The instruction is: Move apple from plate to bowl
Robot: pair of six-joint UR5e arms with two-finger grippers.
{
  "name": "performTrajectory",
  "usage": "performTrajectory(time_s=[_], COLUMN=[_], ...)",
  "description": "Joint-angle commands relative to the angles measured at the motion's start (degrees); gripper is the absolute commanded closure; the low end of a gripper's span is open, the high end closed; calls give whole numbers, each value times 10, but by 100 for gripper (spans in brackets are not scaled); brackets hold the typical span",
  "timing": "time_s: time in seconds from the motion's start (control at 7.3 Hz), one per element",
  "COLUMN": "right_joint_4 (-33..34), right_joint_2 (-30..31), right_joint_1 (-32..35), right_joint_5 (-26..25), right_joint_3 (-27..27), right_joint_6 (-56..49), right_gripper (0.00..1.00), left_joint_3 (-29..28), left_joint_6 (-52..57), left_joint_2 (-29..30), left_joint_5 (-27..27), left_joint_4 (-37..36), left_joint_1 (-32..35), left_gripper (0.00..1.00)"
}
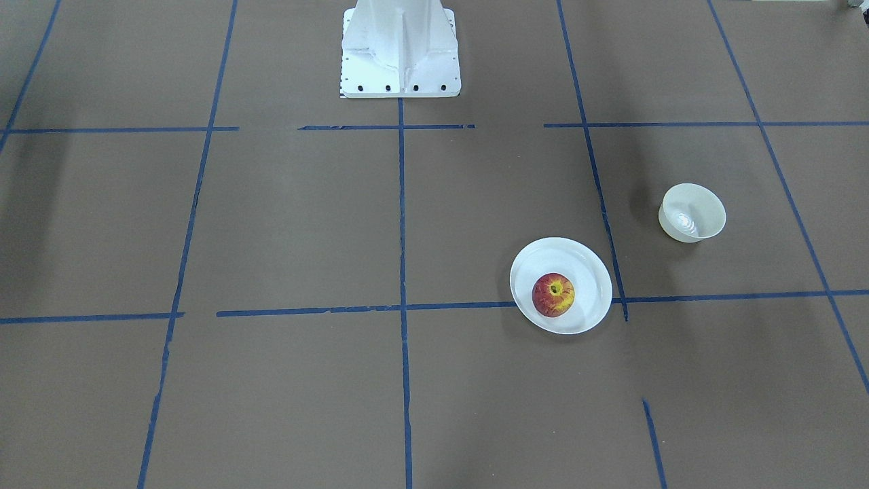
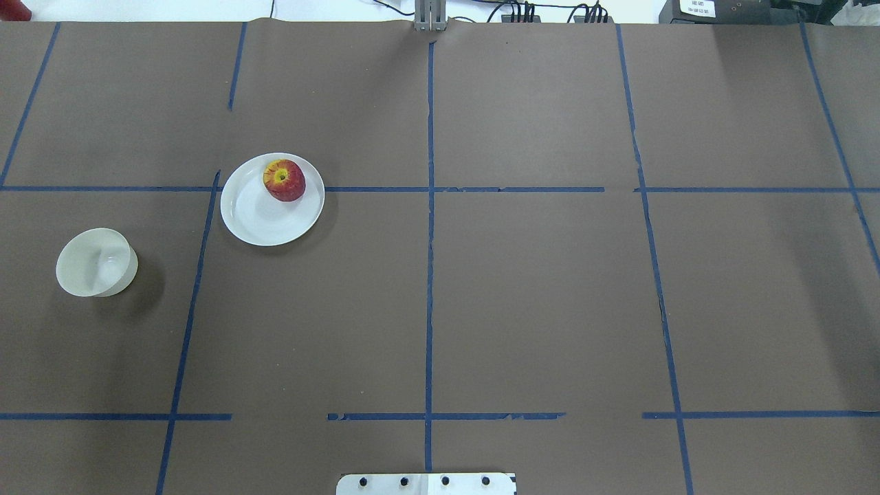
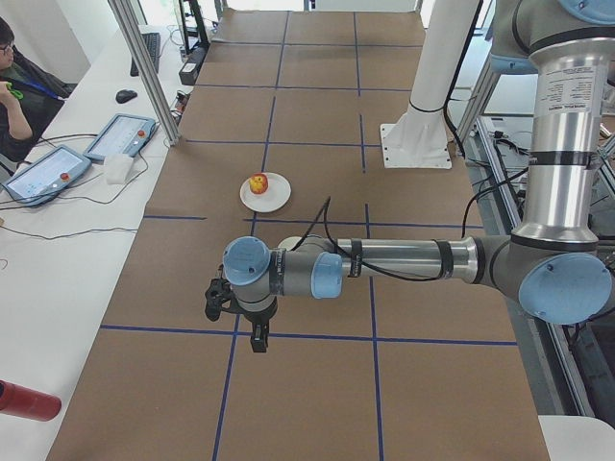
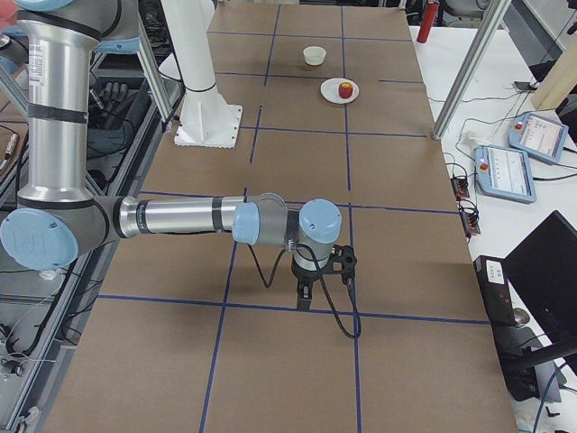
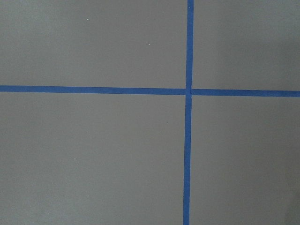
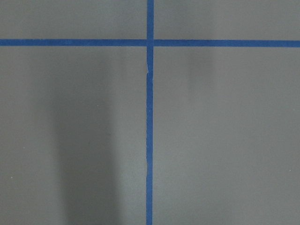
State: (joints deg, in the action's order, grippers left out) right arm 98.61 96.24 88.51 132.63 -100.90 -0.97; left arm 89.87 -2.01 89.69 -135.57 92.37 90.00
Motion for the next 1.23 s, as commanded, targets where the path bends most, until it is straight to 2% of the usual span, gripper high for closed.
performTrajectory(time_s=[0.0,0.14,0.41,0.82,0.96,1.1], right_joint_4=[0,0,0,0,0,1], right_joint_2=[0,0,0,0,0,0], right_joint_1=[0,0,0,0,0,0], right_joint_5=[0,0,0,0,0,0], right_joint_3=[1,0,0,0,0,1], right_joint_6=[0,0,1,0,1,0], right_gripper=[0,0,0,0,0,0], left_joint_3=[3,8,35,153,166,165], left_joint_6=[-3,-3,-34,-233,-259,-325], left_joint_2=[6,13,73,115,126,167], left_joint_5=[-2,-2,-2,7,11,45], left_joint_4=[1,4,5,3,5,3], left_joint_1=[-1,-2,-13,-155,-190,-238], left_gripper=[0,0,0,0,0,0])
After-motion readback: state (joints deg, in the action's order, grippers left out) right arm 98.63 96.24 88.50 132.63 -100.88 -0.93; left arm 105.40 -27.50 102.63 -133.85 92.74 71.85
